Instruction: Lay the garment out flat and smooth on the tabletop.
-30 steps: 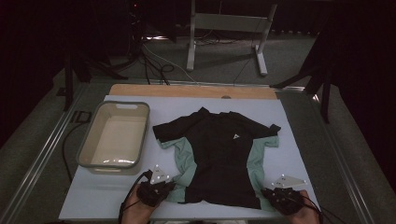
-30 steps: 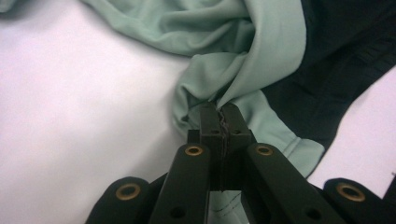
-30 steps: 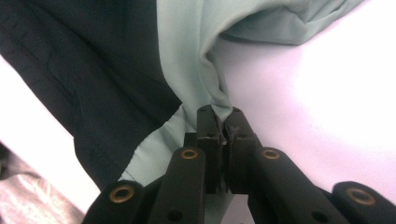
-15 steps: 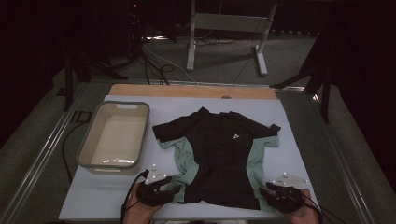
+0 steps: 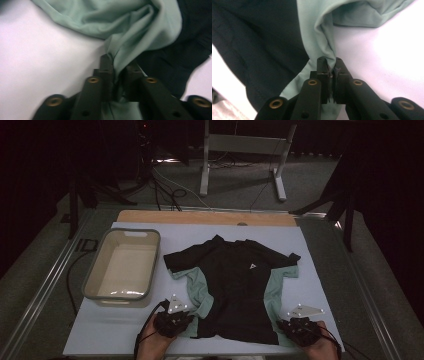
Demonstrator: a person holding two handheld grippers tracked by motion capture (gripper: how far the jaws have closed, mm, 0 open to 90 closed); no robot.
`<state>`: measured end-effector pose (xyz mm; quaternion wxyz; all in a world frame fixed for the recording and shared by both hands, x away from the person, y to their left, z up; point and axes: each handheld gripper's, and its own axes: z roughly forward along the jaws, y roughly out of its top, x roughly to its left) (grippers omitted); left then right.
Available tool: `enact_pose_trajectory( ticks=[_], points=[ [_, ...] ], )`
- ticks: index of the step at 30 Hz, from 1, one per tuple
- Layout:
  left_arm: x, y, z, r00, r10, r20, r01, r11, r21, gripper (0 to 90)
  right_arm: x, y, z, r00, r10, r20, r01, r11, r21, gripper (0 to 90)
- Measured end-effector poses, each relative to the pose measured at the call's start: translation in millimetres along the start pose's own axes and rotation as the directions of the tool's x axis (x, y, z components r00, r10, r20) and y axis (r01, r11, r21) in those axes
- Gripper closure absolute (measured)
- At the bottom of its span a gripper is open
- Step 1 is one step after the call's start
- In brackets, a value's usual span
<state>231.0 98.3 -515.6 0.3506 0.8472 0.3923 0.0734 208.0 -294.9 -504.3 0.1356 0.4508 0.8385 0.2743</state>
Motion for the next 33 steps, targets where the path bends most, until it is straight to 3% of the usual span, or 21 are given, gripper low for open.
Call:
enact_pose_trajectory(
  ticks=[6, 10, 14, 20, 23, 27, 28, 30, 33],
  points=[
    [4.0, -11.7, -14.0, 0.9970, -0.034, 0.069, 0.032, 0.9989, 0.033, 84.8, 4.1, -3.4, -5.2, 0.9994, -0.005, -0.035, 0.005, 1.000, -0.004, 86.3],
    [7.7, -17.8, -21.6, 0.9971, -0.024, 0.072, 0.021, 0.9987, 0.046, 84.8, 10.2, -5.3, -9.9, 0.9976, -0.022, -0.066, 0.021, 1.000, -0.010, 86.3],
    [13.6, -21.1, -24.9, 0.9951, -0.048, 0.086, 0.044, 0.9978, 0.049, 84.6, 17.3, -8.6, -14.1, 0.9967, -0.041, -0.070, 0.041, 0.999, -0.004, 86.4],
    [1.2, -18.8, -19.5, 0.9907, -0.003, 0.136, -0.005, 0.9982, 0.059, 84.4, 20.7, -16.0, -19.9, 0.9969, -0.059, -0.052, 0.060, 0.998, 0.015, 86.4],
    [-5.0, -19.2, -17.9, 0.9843, 0.006, 0.176, -0.018, 0.9975, 0.068, 84.4, 14.9, -24.2, -23.6, 0.9986, -0.038, -0.036, 0.039, 0.999, 0.027, 86.4],
    [-8.7, -19.6, -17.7, 0.9673, 0.019, 0.253, -0.042, 0.9955, 0.085, 83.1, 10.1, -30.2, -27.1, 0.9993, -0.020, -0.030, 0.021, 0.999, 0.031, 85.3],
    [-8.4, -18.4, -18.8, 0.9652, 0.023, 0.260, -0.042, 0.9967, 0.069, 79.8, 9.3, -30.8, -27.5, 0.9992, -0.012, -0.037, 0.013, 1.000, 0.029, 81.1],
    [-5.6, -14.0, -21.8, 0.9606, 0.011, 0.278, -0.013, 0.9999, 0.008, 65.1, 6.8, -30.2, -27.7, 0.9989, 0.006, -0.046, -0.006, 1.000, 0.017, 65.1],
    [-0.9, -5.3, -23.2, 0.9466, -0.008, 0.322, 0.029, 0.9977, -0.062, 58.3, 2.1, -25.4, -28.6, 0.9979, 0.045, -0.047, -0.046, 0.999, -0.024, 55.5]
  ],
)
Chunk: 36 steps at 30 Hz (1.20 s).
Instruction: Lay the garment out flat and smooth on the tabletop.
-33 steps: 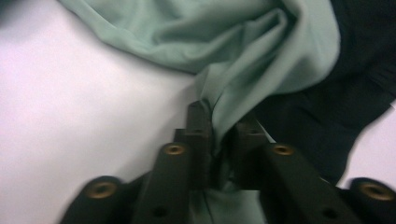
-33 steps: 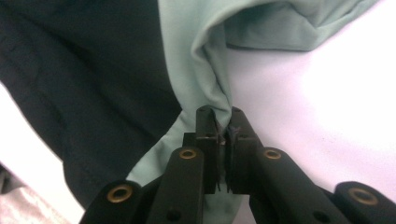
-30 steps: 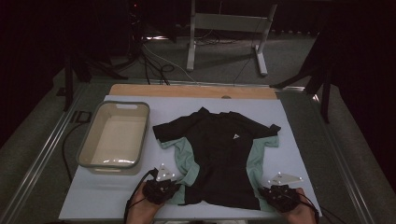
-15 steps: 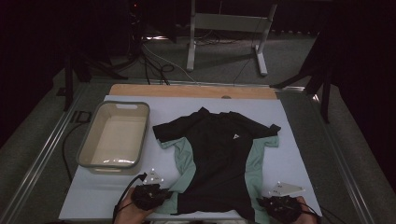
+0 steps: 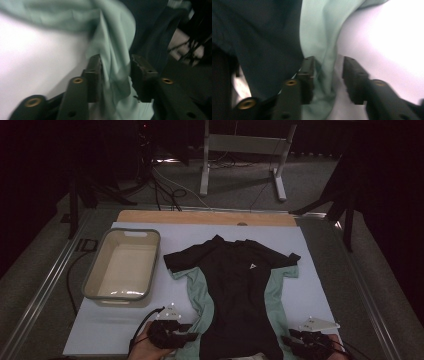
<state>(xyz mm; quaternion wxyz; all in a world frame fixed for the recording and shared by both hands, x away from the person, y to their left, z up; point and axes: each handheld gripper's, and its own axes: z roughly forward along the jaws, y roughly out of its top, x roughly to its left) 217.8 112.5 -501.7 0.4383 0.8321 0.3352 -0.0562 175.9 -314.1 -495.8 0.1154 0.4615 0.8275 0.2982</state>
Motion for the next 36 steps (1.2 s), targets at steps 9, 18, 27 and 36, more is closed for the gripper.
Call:
enact_pose_trajectory(
  ticks=[9, 18, 27, 36],
  points=[
    [7.9, 15.6, 31.3, 0.9992, -0.037, -0.014, 0.038, 0.9977, 0.057, 85.5, -2.5, 24.9, 14.0, 0.9999, -0.013, -0.008, 0.013, 1.000, -0.006, 86.6],
    [1.7, 6.9, 24.7, 0.9977, -0.052, -0.045, 0.055, 0.9947, 0.087, 87.0, -8.2, 20.2, 20.4, 0.9965, -0.042, 0.072, 0.039, 0.998, 0.043, 87.3],
    [12.8, -9.9, 0.5, 0.9908, -0.103, -0.088, 0.110, 0.9909, 0.078, 87.0, 18.1, 20.2, 20.3, 0.9931, -0.117, 0.003, 0.117, 0.992, 0.045, 87.0],
    [-2.0, -13.0, 3.2, 0.9959, -0.055, -0.073, 0.061, 0.9941, 0.089, 86.2, 21.2, 11.8, 14.8, 0.9914, -0.131, 0.007, 0.130, 0.990, 0.058, 87.2]
  ],
)
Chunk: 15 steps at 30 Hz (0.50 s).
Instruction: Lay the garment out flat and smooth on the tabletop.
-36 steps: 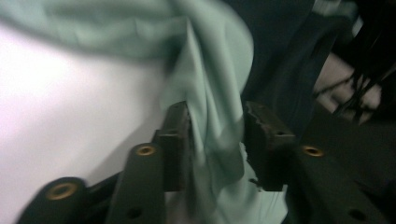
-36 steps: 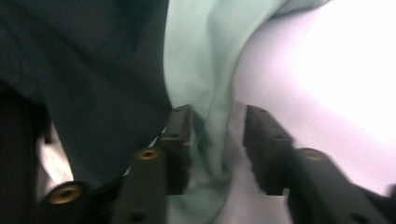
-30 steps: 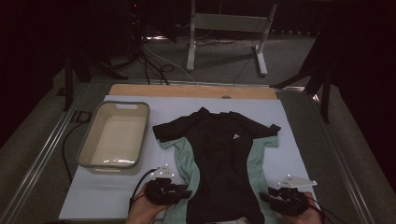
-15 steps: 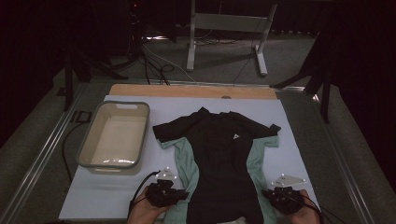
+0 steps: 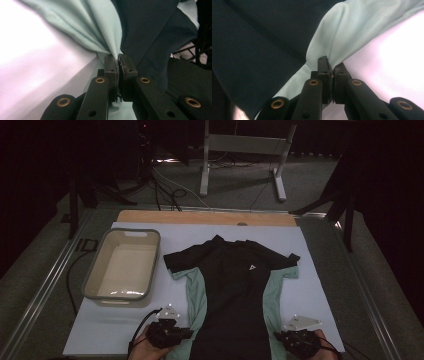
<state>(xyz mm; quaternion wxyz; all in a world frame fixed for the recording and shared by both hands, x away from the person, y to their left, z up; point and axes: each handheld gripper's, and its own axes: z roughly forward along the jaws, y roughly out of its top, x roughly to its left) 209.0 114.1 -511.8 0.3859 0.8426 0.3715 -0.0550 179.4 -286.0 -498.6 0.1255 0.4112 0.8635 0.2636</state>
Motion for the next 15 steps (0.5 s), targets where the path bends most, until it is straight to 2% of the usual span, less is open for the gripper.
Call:
enact_pose_trajectory(
  ticks=[2, 4, 5, 6, 7, 9, 13, 15],
  points=[
    [-2.7, -1.0, -0.3, 0.9998, 0.013, 0.016, -0.013, 0.9999, 0.001, 85.6, -1.5, -3.3, -3.4, 0.9999, 0.011, 0.011, -0.011, 1.000, -0.001, 87.2],
    [-4.9, -1.6, -3.0, 0.9994, 0.025, 0.025, -0.025, 0.9996, -0.009, 81.5, -3.0, -7.7, -6.0, 0.9990, 0.009, 0.045, -0.009, 1.000, 0.008, 87.2],
    [-5.2, -1.6, -5.8, 0.9992, 0.025, 0.031, -0.024, 0.9993, -0.028, 81.5, -3.0, -7.7, -6.0, 0.9990, 0.009, 0.045, -0.009, 1.000, 0.008, 87.2],
    [-4.8, -1.2, -9.6, 0.9991, 0.024, 0.035, -0.022, 0.9985, -0.051, 78.3, -3.2, -9.0, -6.0, 0.9985, 0.005, 0.054, -0.006, 1.000, 0.013, 87.2],
    [-3.4, -0.4, -13.4, 0.9992, 0.019, 0.034, -0.016, 0.9968, -0.079, 71.3, -3.8, -10.4, -6.5, 0.9982, 0.010, 0.059, -0.011, 1.000, 0.015, 86.8],
    [0.4, 2.3, -19.1, 0.9998, -0.001, 0.019, 0.004, 0.9918, -0.128, 68.0, -4.1, -10.3, -7.2, 0.9981, 0.016, 0.060, -0.016, 1.000, 0.012, 86.2],
    [5.3, 7.6, -16.5, 0.9994, -0.031, -0.017, 0.028, 0.9870, -0.159, 56.8, -7.3, -8.1, -10.7, 0.9965, 0.044, 0.071, -0.042, 0.999, -0.029, 68.7],
    [5.6, 11.3, -9.8, 0.9990, -0.031, -0.033, 0.026, 0.9879, -0.153, 52.2, -11.4, -6.4, -12.5, 0.9949, 0.071, 0.072, -0.068, 0.996, -0.054, 61.7]
  ],
)
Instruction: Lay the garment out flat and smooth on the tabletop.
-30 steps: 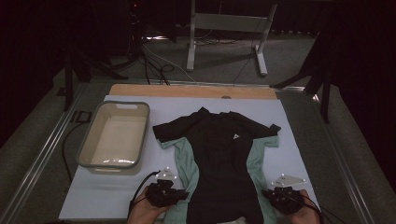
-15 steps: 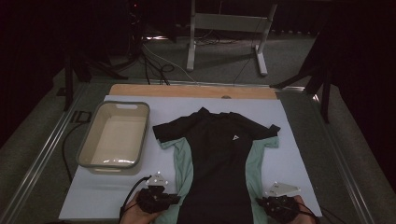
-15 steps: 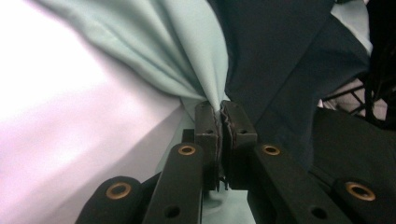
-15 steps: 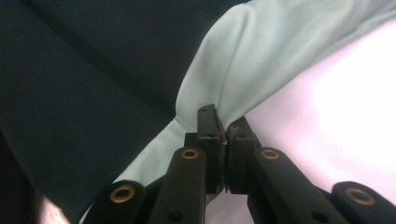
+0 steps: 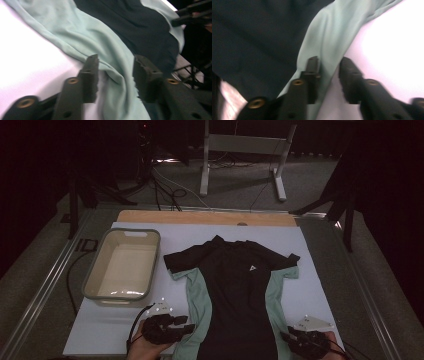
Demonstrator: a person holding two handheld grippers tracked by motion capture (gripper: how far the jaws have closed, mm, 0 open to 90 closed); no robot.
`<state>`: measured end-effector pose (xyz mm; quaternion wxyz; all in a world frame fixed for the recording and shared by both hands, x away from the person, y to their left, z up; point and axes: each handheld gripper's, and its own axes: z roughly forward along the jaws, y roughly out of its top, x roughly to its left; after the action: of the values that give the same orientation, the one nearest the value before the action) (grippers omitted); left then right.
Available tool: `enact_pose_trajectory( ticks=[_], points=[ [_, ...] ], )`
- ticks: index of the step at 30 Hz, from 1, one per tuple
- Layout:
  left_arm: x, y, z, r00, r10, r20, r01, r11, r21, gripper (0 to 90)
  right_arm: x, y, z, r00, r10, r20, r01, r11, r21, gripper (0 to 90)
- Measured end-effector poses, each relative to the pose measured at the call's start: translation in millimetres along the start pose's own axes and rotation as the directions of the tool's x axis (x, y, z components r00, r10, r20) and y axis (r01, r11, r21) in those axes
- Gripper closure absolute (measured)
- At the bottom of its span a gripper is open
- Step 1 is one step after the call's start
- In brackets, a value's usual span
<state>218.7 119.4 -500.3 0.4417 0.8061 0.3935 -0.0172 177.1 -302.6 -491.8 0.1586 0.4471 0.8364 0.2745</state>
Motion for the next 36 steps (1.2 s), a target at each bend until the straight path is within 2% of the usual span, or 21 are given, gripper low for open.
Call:
enact_pose_trajectory(
  ticks=[5, 8, 9, 11, 12, 13, 14, 17, 19, 20, 22, 23, 26, 28, 30, 34, 36],
  points=[
    [-7.6, 2.3, 21.1, 0.9972, 0.042, -0.062, -0.038, 0.9972, 0.064, 38.5, -7.3, 6.5, -0.1, 0.9989, 0.046, 0.002, -0.046, 0.998, -0.037, 51.9],
    [-11.9, 0.5, 29.5, 0.9908, 0.083, -0.107, -0.071, 0.9914, 0.110, 39.9, -9.6, 10.5, 1.9, 0.9977, 0.068, -0.003, -0.068, 0.996, -0.054, 50.4],
    [-12.4, 0.0, 30.8, 0.9905, 0.087, -0.107, -0.074, 0.9901, 0.119, 43.0, -10.1, 11.5, 2.8, 0.9974, 0.072, -0.005, -0.072, 0.996, -0.058, 50.2],
    [-12.2, -1.0, 32.5, 0.9919, 0.083, -0.096, -0.071, 0.9898, 0.123, 51.9, -11.3, 13.1, 4.7, 0.9968, 0.079, -0.006, -0.080, 0.995, -0.063, 50.5],
    [-11.4, -0.9, 32.5, 0.9940, 0.074, -0.082, -0.063, 0.9906, 0.121, 56.5, -12.5, 15.1, 7.0, 0.9955, 0.092, -0.024, -0.093, 0.994, -0.065, 53.9],
    [-10.3, -0.7, 32.3, 0.9955, 0.061, -0.072, -0.052, 0.9913, 0.121, 56.5, -12.5, 15.1, 7.0, 0.9955, 0.092, -0.024, -0.093, 0.994, -0.065, 53.9],
    [-8.8, -0.7, 31.8, 0.9966, 0.050, -0.066, -0.042, 0.9921, 0.118, 58.1, -13.7, 17.9, 9.8, 0.9941, 0.102, -0.037, -0.104, 0.993, -0.063, 57.6],
    [-1.6, -0.3, 25.6, 0.9992, 0.003, -0.040, 0.000, 0.9964, 0.084, 58.7, -15.7, 20.6, 12.5, 0.9918, 0.118, -0.049, -0.121, 0.990, -0.066, 61.1],
    [2.5, 0.2, 20.6, 0.9986, -0.020, -0.048, 0.023, 0.9980, 0.059, 60.8, -17.3, 22.6, 14.1, 0.9903, 0.130, -0.051, -0.133, 0.989, -0.066, 67.3],
    [3.6, 0.3, 19.2, 0.9976, -0.023, -0.065, 0.027, 0.9981, 0.056, 61.4, -17.8, 23.1, 14.8, 0.9895, 0.133, -0.056, -0.137, 0.989, -0.065, 69.2],
    [3.4, 0.6, 18.5, 0.9946, -0.011, -0.104, 0.017, 0.9978, 0.064, 64.5, -18.2, 22.8, 16.2, 0.9895, 0.133, -0.055, -0.137, 0.989, -0.061, 77.6],
    [2.7, 0.6, 19.3, 0.9947, -0.009, -0.102, 0.016, 0.9978, 0.065, 68.3, -18.0, 21.4, 17.3, 0.9901, 0.130, -0.053, -0.133, 0.990, -0.053, 80.2],
    [-0.5, -0.1, 22.8, 0.9966, 0.003, -0.082, 0.003, 0.9969, 0.079, 69.4, -18.1, 21.1, 17.5, 0.9899, 0.131, -0.054, -0.134, 0.990, -0.052, 79.3],
    [-3.9, -0.7, 26.8, 0.9958, 0.026, -0.088, -0.017, 0.9945, 0.103, 69.5, -18.3, 21.7, 17.9, 0.9897, 0.130, -0.061, -0.133, 0.990, -0.053, 75.7],
    [-7.9, -1.5, 30.3, 0.9963, 0.044, -0.074, -0.035, 0.9920, 0.122, 72.4, -17.4, 22.2, 19.8, 0.9907, 0.122, -0.060, -0.125, 0.991, -0.047, 76.7],
    [-16.7, -0.4, 29.7, 0.9882, 0.116, -0.100, -0.101, 0.9840, 0.147, 88.2, -13.3, 22.3, 20.5, 0.9944, 0.092, -0.053, -0.094, 0.995, -0.036, 87.3],
    [-16.0, -0.3, 27.5, 0.9842, 0.130, -0.120, -0.112, 0.9822, 0.151, 89.1, -12.5, 22.1, 19.8, 0.9951, 0.085, -0.051, -0.087, 0.996, -0.037, 87.6]
  ],
)
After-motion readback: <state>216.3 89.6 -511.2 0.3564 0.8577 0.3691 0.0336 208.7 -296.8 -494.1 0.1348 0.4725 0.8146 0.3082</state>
